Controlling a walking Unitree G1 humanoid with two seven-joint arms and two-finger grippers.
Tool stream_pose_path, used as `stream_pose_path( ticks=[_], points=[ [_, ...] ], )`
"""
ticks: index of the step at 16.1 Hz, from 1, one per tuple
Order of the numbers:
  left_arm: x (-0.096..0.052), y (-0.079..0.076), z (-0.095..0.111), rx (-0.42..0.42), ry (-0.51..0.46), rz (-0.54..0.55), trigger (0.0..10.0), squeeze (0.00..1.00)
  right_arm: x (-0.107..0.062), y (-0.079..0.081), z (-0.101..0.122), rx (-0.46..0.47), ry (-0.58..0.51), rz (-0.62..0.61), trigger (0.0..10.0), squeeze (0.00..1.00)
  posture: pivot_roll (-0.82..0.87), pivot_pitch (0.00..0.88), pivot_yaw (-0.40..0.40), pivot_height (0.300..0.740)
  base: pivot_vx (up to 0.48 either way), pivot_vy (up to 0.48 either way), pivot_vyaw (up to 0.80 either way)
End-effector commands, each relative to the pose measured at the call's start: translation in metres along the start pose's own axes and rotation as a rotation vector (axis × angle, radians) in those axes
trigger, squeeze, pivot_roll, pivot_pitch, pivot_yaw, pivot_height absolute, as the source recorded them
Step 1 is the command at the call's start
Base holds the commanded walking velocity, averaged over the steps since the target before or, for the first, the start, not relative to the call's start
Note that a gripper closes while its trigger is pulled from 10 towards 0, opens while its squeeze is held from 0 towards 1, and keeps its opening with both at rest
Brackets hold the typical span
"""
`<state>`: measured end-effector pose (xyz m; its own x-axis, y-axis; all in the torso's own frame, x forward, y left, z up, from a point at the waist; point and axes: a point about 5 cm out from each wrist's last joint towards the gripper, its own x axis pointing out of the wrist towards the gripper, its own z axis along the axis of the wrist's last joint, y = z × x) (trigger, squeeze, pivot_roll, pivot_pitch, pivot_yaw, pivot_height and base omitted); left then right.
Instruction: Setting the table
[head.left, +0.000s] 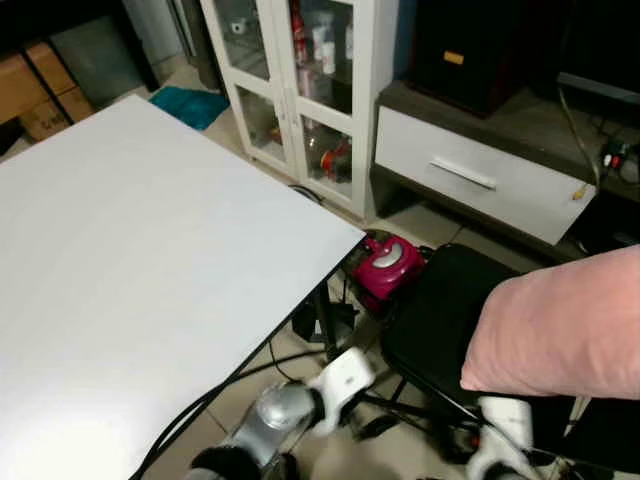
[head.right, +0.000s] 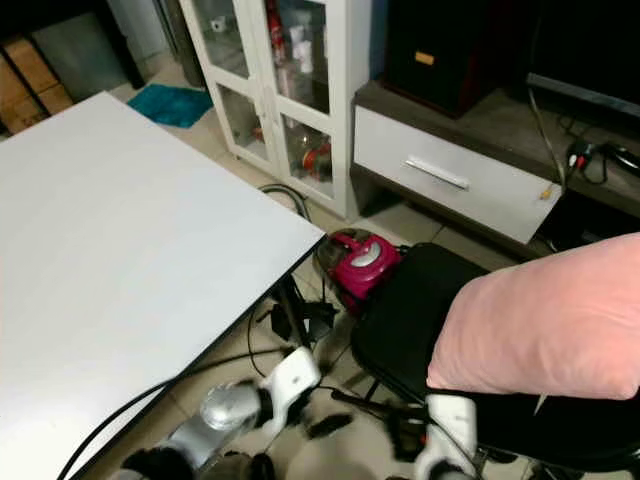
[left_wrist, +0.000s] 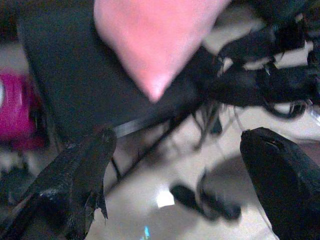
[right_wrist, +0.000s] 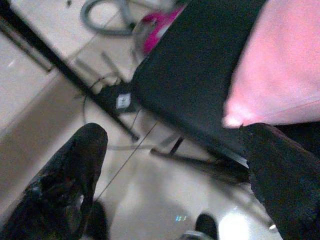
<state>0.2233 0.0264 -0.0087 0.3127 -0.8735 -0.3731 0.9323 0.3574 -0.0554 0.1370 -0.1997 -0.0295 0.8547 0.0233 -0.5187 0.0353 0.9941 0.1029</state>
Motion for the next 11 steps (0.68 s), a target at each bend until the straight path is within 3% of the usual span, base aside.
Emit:
stream_pose_path(
  ticks=[1, 5, 6, 7, 8, 10, 11],
  points=[
    [0.002, 0.004, 0.013, 0.015, -0.057, -0.004, 10.0, 0.00, -0.008, -0.006, 0.015, 0.011, -0.062, -0.022, 10.0, 0.00, -0.05, 0.071, 0.140, 0.740, 0.000, 0.000, 0.00],
    [0.003, 0.014, 0.058, 0.086, -0.228, -0.046, 10.0, 0.00, -0.035, -0.027, 0.054, -0.034, -0.216, -0.153, 10.0, 0.00, -0.05, 0.043, 0.139, 0.740, 0.000, 0.000, 0.00],
    [0.001, 0.020, 0.089, 0.115, -0.335, -0.047, 10.0, 0.00, -0.047, -0.039, 0.087, -0.047, -0.319, -0.207, 10.0, 0.00, -0.05, 0.031, 0.129, 0.740, 0.000, 0.000, 0.00],
    [0.001, 0.020, 0.089, 0.115, -0.335, -0.047, 10.0, 0.00, -0.047, -0.039, 0.087, -0.047, -0.319, -0.207, 10.0, 0.00, -0.05, 0.031, 0.129, 0.740, 0.000, 0.000, 0.00],
    [-0.002, 0.024, 0.108, 0.149, -0.389, -0.035, 10.0, 0.00, -0.052, -0.043, 0.112, -0.054, -0.387, -0.216, 10.0, 0.00, -0.05, 0.019, 0.119, 0.740, 0.000, 0.000, 0.00],
    [-0.009, 0.032, 0.129, 0.171, -0.455, 0.007, 10.0, 0.00, -0.055, -0.033, 0.141, -0.092, -0.457, -0.159, 10.0, 0.00, -0.05, 0.013, 0.116, 0.740, 0.000, 0.000, 0.00],
    [-0.022, 0.037, 0.151, 0.195, -0.528, 0.051, 10.0, 0.00, -0.056, -0.014, 0.174, -0.140, -0.542, -0.082, 10.0, 0.00, -0.05, 0.000, 0.102, 0.740, 0.000, 0.000, 0.00]
  ],
)
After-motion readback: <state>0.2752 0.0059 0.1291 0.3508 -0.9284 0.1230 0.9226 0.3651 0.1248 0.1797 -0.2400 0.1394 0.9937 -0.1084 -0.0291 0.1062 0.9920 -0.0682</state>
